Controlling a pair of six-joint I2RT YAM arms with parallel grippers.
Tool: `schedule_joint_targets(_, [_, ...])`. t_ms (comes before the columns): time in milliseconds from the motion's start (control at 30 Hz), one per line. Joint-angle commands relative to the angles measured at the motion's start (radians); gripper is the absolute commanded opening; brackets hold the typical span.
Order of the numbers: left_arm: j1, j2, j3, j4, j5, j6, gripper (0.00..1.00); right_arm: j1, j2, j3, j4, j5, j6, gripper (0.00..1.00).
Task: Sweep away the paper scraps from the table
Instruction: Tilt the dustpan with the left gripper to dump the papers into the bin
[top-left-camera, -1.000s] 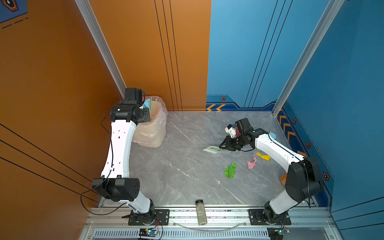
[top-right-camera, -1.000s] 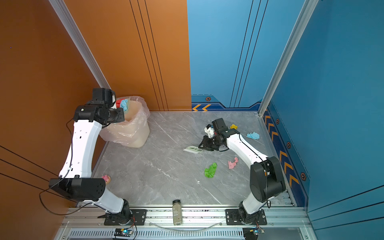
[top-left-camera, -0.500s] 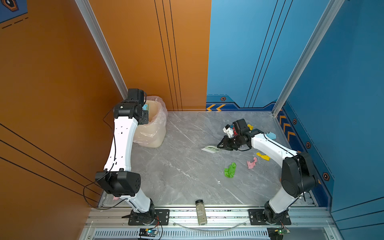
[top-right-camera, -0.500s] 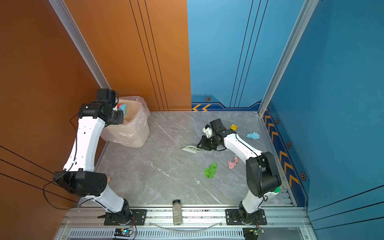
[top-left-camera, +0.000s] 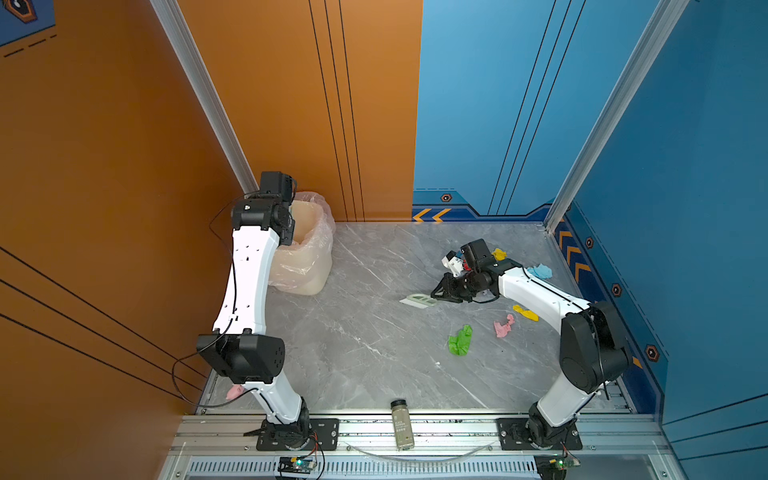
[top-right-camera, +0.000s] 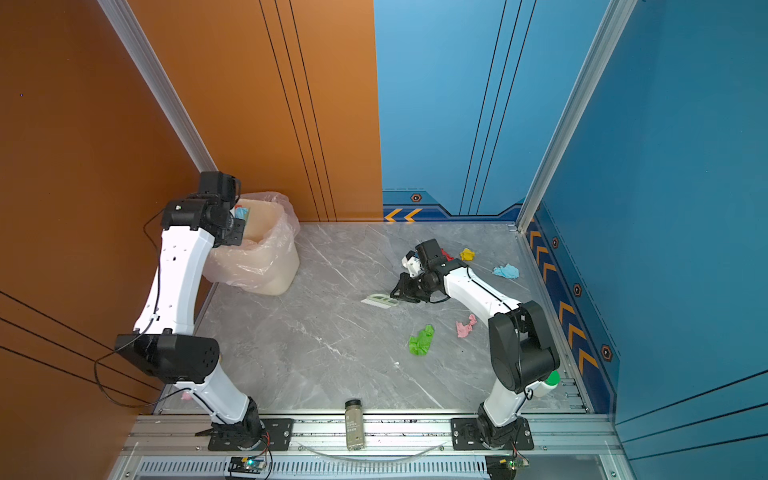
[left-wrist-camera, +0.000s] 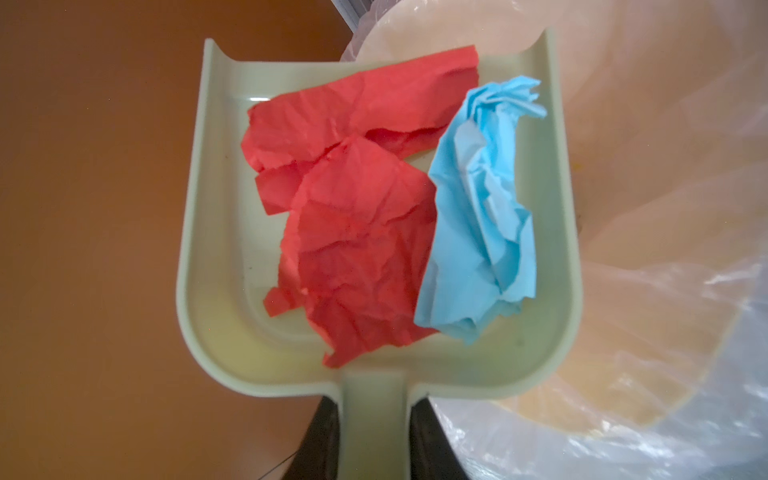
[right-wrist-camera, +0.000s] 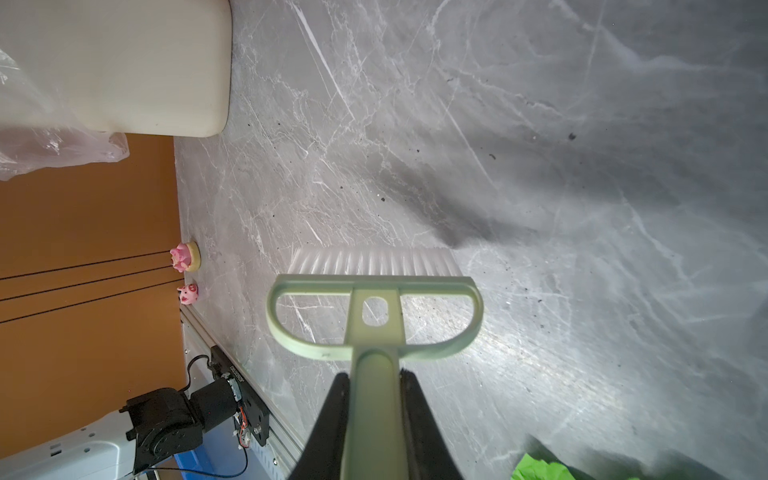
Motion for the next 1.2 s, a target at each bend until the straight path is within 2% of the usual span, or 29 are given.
schedule_joint_targets(0, [-0.022, 0.026, 0.046, -0.036, -0.102, 0.081, 0.0, 0.007, 0.001, 0.023, 0.017, 0.009, 0.017, 0.0])
schedule_joint_targets(100, [-0.052, 0.045, 0.062, -0.037, -0.185, 0.144, 0.0, 0.009, 0.0, 0.022, 0.018, 0.012, 0.017, 0.0])
schedule_joint_targets(433, [-0.096, 0.077, 0.095, -0.036, -0.304, 0.283, 0.0, 0.01, -0.002, 0.015, 0.02, 0.013, 0.018, 0.0])
schedule_joint_targets(667, [-0.091, 0.067, 0.081, -0.036, -0.312, 0.297, 0.0, 0.012, 0.008, 0.018, 0.024, 0.009, 0.019, 0.0])
schedule_joint_targets(1167, [-0.084, 0.056, 0.042, -0.033, -0.4, 0.436, 0.0, 0.012, 0.009, 0.017, 0.027, 0.008, 0.017, 0.0])
